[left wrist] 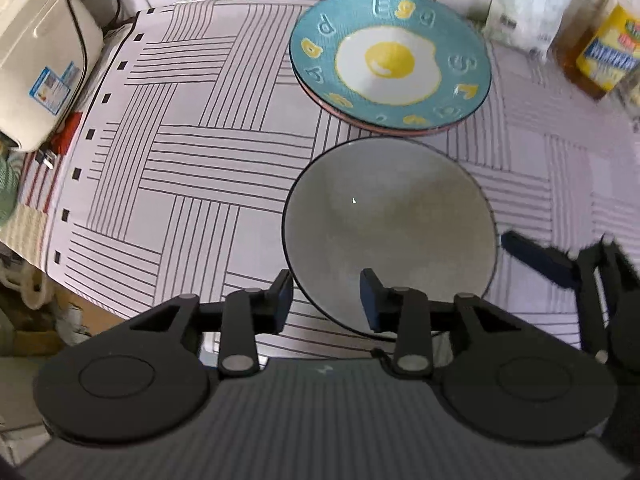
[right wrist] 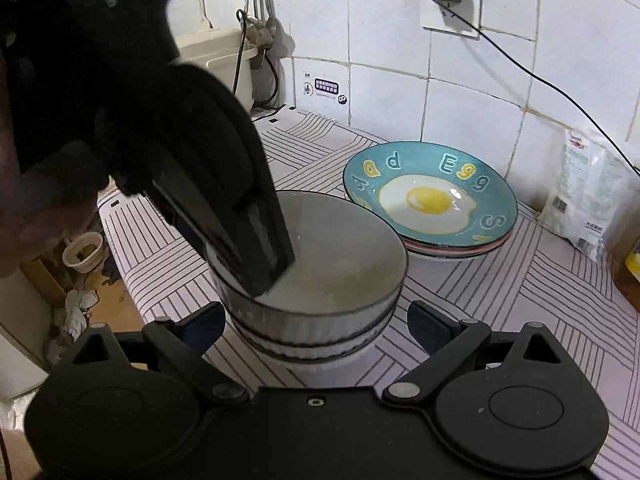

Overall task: Organize plates and bowls
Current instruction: 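Lower the held white bowl into the nested bowls and open the left gripper, then close the left gripper on the rim of the three-bowl stack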

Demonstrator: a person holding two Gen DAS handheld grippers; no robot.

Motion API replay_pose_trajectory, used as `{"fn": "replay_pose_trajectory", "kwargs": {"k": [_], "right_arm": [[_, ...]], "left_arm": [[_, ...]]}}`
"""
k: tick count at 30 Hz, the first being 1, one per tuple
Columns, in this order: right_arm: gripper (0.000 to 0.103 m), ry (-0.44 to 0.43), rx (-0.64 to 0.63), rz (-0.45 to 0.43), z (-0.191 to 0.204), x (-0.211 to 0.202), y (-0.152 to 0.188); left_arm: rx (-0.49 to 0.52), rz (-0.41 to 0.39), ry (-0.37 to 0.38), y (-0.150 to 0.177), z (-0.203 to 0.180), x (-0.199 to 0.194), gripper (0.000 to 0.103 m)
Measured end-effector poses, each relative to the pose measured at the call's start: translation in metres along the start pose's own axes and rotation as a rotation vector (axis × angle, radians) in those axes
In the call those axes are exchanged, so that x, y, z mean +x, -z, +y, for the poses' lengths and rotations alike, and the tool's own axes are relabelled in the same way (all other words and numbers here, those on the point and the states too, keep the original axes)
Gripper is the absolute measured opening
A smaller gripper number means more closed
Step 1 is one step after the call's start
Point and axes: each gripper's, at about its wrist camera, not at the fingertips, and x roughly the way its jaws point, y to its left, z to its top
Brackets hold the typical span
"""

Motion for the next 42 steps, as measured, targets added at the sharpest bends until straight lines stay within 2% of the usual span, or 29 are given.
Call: {"fn": "replay_pose_trajectory", "kwargs": {"k": [10, 18, 22, 25, 31, 37, 42], "right_arm": [[0.100, -0.005, 0.011, -0.082, 0.005, -0.029, 0.022], [0.100, 0.002, 0.046, -0.085, 0.008, -0.019, 0.044], [0.100, 0.013, 0.043, -0.068, 0.011, -0.010, 0.051], [0.100, -0.005, 0.049, -0.052, 0.010, -0.003, 0.050], [0.100, 0.004, 0.044, -0.060, 0.009, 0.015, 0.046], [0.100, -0.012, -0.040, -0.086, 0.003, 0.033, 0.045], [0.101, -0.032, 0.009, -0.091, -0.008, 0.044, 0.042]], "left_arm": [[-0.184, -0.129, 0.140, 0.022, 0.033, -0.033, 0.045], [-0.291, -0.178, 0.202, 0.039, 0.061, -0.032, 0.052], [-0.281, -0.185, 0.265, 0.042, 0.066, -0.028, 0.060], [-0.260, -0.203, 0.278, 0.041, 0.064, -0.028, 0.061], [-0.259, -0.171, 0.273, 0.030, 0.070, -0.009, 0.063], [-0.194, -0.158, 0.319, 0.024, 0.072, 0.008, 0.067], [-0.214, -0.123, 0.354, 0.016, 0.075, 0.029, 0.067]]}}
